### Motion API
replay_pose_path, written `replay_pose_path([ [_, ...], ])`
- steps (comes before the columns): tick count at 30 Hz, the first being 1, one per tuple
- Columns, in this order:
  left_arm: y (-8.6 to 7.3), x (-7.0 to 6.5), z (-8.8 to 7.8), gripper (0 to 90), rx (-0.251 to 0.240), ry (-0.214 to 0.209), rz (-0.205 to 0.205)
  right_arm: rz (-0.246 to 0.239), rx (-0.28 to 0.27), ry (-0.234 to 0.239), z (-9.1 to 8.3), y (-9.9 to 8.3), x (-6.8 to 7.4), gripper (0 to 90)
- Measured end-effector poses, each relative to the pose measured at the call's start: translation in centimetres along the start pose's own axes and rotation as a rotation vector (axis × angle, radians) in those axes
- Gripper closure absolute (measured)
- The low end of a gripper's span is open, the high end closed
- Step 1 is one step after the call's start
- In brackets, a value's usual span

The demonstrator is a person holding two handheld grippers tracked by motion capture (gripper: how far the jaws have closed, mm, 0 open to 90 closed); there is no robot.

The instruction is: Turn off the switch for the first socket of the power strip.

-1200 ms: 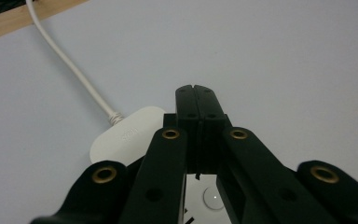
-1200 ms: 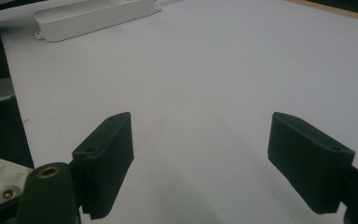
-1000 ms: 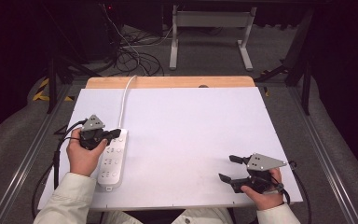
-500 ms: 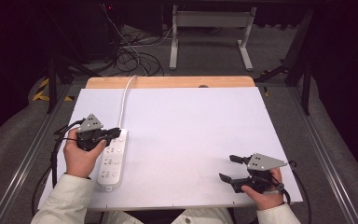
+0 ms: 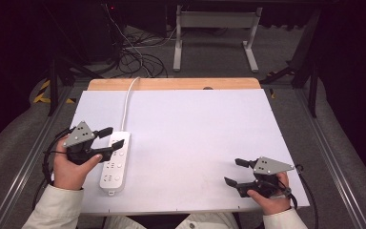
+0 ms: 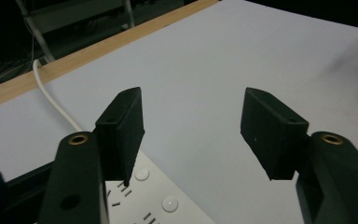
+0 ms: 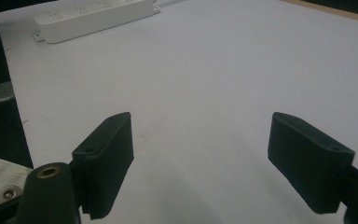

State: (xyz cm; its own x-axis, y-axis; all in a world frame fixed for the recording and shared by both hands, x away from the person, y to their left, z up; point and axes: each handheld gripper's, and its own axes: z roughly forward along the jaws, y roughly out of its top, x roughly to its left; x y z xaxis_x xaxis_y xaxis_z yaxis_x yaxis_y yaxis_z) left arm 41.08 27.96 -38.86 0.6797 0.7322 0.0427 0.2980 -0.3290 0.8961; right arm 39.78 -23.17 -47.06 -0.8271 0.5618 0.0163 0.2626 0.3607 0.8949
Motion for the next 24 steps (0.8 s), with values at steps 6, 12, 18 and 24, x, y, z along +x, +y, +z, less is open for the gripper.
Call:
replay_pose_path([
  [6, -0.6, -0.8, -1.5, 27.7, -0.076, -0.017, -0.001, 0.0, 0.001, 0.0, 0.0, 0.0, 0.0, 22.7],
  [12, -1.7, -1.4, -2.5, 22.2, -0.117, -0.034, 0.003, 0.0, 0.001, -0.001, 0.0, 0.0, 0.0, 22.7],
  [18, -3.3, -2.0, -3.0, 18.4, -0.132, -0.043, 0.025, 0.0, 0.001, -0.002, 0.0, 0.0, 0.0, 22.6],
  [24, -4.8, -2.0, -3.6, 17.2, -0.133, -0.069, 0.017, 0.0, 0.004, -0.004, 0.0, 0.0, 0.0, 22.7],
])
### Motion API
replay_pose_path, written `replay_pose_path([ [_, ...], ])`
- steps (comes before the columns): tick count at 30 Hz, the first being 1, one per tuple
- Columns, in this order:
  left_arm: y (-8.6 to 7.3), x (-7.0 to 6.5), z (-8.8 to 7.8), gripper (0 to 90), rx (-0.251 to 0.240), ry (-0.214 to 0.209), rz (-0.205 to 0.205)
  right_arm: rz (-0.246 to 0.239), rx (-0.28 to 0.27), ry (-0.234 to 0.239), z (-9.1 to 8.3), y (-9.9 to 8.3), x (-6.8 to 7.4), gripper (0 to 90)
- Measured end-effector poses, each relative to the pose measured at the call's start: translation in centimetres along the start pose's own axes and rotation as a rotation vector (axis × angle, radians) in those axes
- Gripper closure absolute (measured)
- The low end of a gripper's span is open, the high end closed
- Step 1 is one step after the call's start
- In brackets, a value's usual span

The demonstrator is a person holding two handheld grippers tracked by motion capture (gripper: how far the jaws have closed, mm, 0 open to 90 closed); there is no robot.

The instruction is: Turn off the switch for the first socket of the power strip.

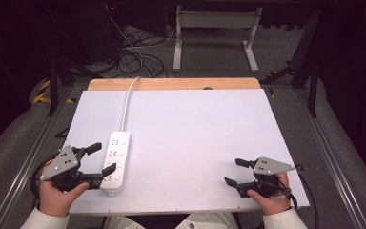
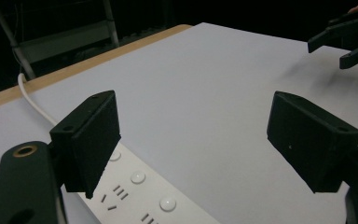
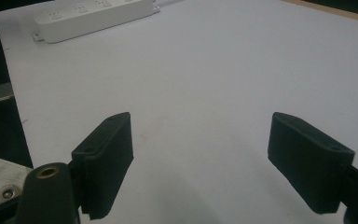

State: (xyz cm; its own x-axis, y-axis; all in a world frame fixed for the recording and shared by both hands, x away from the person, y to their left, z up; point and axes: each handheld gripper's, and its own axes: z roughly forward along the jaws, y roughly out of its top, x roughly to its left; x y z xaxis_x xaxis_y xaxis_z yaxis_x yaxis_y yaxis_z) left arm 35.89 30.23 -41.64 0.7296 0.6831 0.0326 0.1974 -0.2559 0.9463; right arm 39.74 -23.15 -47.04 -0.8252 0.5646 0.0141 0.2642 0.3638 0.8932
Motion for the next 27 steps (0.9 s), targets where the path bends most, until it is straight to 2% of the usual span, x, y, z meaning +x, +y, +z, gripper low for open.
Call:
replay_pose_path([
  [9, -2.6, 0.2, -0.8, 15.7, 0.024, -0.022, -0.055, 0.0, 0.002, 0.001, 0.1, 0.0, 0.0, 22.6],
  [12, -3.4, 0.1, -0.9, 16.2, 0.031, -0.017, -0.055, 0.002, 0.002, 0.0, 0.0, 0.0, 0.0, 22.6],
  [17, -4.4, 0.0, -0.7, 16.4, 0.04, -0.007, -0.029, 0.002, 0.004, 0.0, 0.1, 0.0, 0.0, 22.7],
  [21, -5.1, -0.2, -0.9, 16.3, 0.044, -0.002, -0.04, 0.001, 0.006, -0.002, 0.1, -0.1, 0.0, 22.6],
  [24, -5.8, -0.2, -1.0, 16.8, 0.04, 0.001, -0.074, 0.003, 0.005, -0.001, 0.1, -0.1, 0.0, 22.7],
  [27, -6.3, -0.1, -1.1, 17.6, 0.025, -0.002, -0.14, 0.004, 0.006, -0.001, 0.1, -0.1, 0.0, 22.7],
])
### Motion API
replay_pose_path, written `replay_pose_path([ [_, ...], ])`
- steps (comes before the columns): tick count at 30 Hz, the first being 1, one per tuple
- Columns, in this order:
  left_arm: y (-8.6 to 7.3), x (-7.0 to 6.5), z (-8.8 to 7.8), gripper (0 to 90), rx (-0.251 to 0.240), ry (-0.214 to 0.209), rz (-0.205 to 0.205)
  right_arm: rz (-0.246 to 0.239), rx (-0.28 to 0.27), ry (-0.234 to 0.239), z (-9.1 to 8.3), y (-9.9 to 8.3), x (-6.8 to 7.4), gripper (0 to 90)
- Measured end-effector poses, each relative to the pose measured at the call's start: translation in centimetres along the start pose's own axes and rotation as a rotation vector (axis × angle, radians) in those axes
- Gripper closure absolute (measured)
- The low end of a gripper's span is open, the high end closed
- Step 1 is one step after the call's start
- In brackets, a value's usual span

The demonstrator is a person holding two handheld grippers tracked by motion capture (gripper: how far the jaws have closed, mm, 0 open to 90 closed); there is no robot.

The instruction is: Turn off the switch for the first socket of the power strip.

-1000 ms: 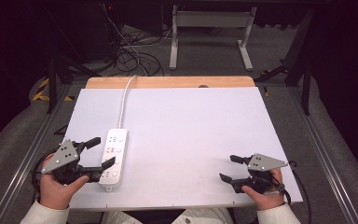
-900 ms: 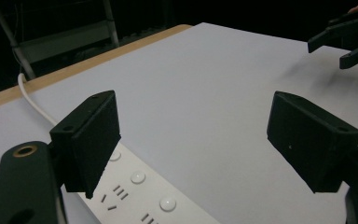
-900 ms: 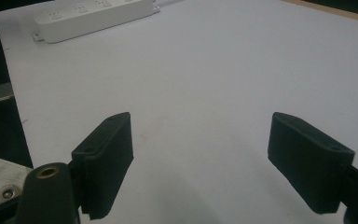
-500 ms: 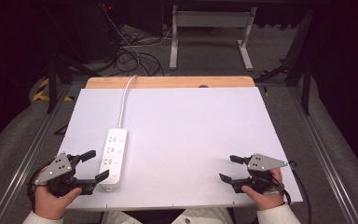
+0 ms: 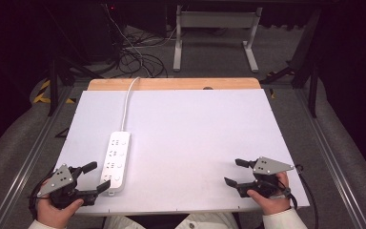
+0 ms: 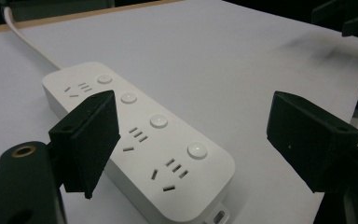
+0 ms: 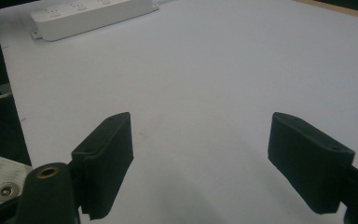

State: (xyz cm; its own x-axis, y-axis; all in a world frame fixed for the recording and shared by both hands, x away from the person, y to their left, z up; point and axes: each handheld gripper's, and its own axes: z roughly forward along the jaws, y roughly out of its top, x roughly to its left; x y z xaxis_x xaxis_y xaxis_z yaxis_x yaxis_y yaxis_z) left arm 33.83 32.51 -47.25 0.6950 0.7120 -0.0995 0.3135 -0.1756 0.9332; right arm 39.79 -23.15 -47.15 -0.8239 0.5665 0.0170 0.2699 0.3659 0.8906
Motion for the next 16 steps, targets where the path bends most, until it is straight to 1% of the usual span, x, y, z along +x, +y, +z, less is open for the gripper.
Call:
replay_pose_path([
  [1, -0.06, 0.05, 0.0, 17.6, 0.0, -0.001, -0.012, 0.0, 0.0, 0.0, 0.0, 0.0, -0.01, 22.6],
  [5, -0.07, 0.21, 0.0, 17.5, 0.006, 0.026, 0.005, 0.002, 0.004, -0.001, 0.02, -0.04, -0.04, 22.6],
  [8, 0.0, 0.15, -0.03, 17.4, 0.028, 0.054, 0.053, 0.002, 0.004, -0.004, 0.0, -0.06, -0.1, 22.6],
  [9, 0.04, 0.13, -0.03, 17.4, 0.029, 0.061, 0.068, 0.002, 0.005, -0.004, 0.01, -0.07, -0.11, 22.6],
  [11, 0.1, 0.11, -0.04, 17.1, 0.025, 0.06, 0.079, 0.001, 0.006, -0.005, 0.02, -0.07, -0.12, 22.6],
  [12, 0.13, 0.13, -0.04, 17.0, 0.025, 0.057, 0.078, 0.001, 0.005, -0.005, 0.0, -0.07, -0.11, 22.6],
  [15, 0.1, 0.12, -0.01, 16.6, 0.016, 0.051, 0.057, 0.001, 0.004, -0.006, -0.05, -0.05, -0.1, 22.5],
  [16, 0.1, 0.12, -0.01, 16.5, 0.016, 0.051, 0.057, 0.001, 0.004, -0.006, -0.05, -0.05, -0.1, 22.5],
])
